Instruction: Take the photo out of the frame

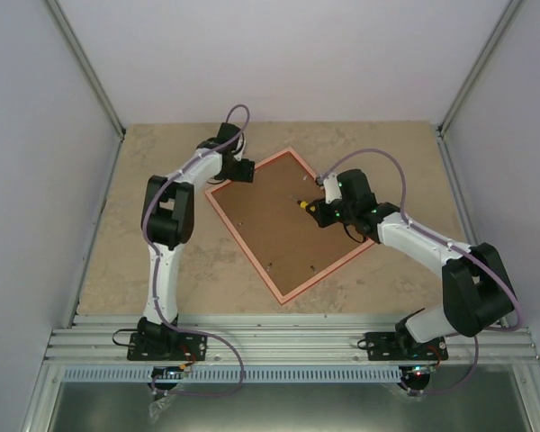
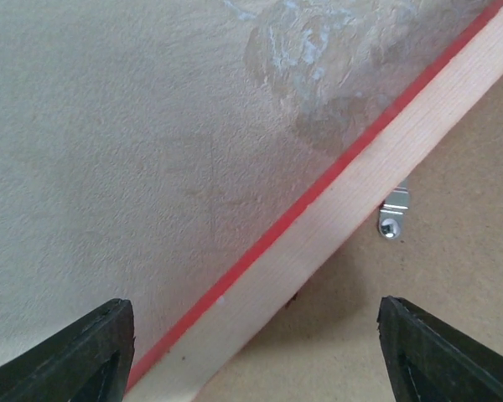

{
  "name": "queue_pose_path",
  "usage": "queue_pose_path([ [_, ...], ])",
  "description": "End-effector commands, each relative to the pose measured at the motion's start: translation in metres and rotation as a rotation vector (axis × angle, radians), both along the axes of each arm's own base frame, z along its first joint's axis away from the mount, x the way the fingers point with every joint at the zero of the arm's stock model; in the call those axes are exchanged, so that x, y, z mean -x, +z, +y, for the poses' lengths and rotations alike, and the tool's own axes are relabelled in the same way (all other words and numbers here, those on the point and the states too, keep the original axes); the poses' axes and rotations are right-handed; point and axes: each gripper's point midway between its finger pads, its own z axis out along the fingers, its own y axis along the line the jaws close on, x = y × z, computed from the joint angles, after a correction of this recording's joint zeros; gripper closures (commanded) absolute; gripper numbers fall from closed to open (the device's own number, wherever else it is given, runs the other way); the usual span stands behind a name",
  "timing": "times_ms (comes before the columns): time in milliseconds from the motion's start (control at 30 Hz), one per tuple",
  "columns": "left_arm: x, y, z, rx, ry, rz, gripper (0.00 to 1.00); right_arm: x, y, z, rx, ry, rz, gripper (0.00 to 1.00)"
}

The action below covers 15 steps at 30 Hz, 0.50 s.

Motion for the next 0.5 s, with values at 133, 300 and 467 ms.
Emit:
queue_pose_path([
  [133,-0.004,-0.022,0.007,0.020,-0.007,0.054,0.24,0.001,0.009,-0.006,-0.007,-0.019,-0.017,1.00],
  [300,0.001,-0.025,0.010,0.015,0.006,0.075,0.36,0.002,0.011,-0.006,-0.009,-0.017,-0.018,1.00],
  [467,0.013,-0.026,0.017,0.001,0.042,0.099,0.50,0.003,0.009,-0.004,-0.014,-0.008,-0.012,1.00],
])
